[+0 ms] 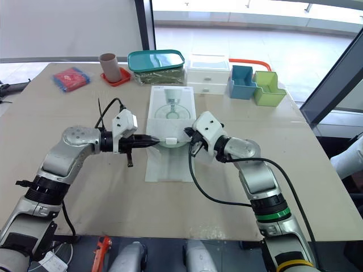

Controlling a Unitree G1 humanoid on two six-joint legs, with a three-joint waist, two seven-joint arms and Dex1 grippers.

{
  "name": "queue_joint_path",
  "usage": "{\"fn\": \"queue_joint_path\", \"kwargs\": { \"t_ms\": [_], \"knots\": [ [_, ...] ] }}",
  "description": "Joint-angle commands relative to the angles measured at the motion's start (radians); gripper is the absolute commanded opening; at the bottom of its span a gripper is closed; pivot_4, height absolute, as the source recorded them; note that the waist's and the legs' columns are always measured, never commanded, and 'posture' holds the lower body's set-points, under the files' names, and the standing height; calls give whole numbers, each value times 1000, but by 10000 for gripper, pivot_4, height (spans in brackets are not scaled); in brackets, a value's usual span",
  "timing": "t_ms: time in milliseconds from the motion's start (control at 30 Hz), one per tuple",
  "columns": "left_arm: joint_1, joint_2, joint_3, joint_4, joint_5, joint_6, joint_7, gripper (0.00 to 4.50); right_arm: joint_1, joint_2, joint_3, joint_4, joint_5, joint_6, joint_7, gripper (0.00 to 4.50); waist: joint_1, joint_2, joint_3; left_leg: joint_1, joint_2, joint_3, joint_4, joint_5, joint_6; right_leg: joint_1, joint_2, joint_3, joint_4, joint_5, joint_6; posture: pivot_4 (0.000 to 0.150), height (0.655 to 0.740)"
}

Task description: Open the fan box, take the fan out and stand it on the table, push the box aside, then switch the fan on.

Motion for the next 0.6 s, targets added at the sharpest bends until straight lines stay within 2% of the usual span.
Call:
{"fn": "queue_joint_path", "kwargs": {
  "t_ms": [33, 167, 367, 467, 600],
  "knots": [
    [-31, 19, -18, 1, 21, 13, -17, 0, 15, -1, 1, -25, 0, 4, 1, 345, 0, 0, 0, 0, 0, 0, 0, 0, 0, 0, 0, 0, 0, 0, 0, 1500, 7400],
    [-33, 32, -29, -21, 0, 55, -69, 0, 13, 1, 2, -22, -2, 3, -3, 345, 0, 0, 0, 0, 0, 0, 0, 0, 0, 0, 0, 0, 0, 0, 0, 1500, 7400],
    [-48, 7, -14, -21, -6, 50, -52, 0, 12, 3, 6, -21, -4, 3, -7, 345, 0, 0, 0, 0, 0, 0, 0, 0, 0, 0, 0, 0, 0, 0, 0, 1500, 7400],
    [-44, 28, -32, -30, 8, 55, -77, 0, 14, 3, 6, -21, -4, 3, -7, 345, -1, 0, 0, 0, 0, 0, 0, 0, 0, 0, 0, 0, 0, 0, 0, 1500, 7400],
    [-64, -9, 5, -43, -29, 78, -46, 0, 16, 2, 8, -21, -6, -1, -6, 345, 0, 0, 0, 0, 0, 0, 0, 0, 0, 0, 0, 0, 0, 0, 0, 1500, 7400]
  ]
}}
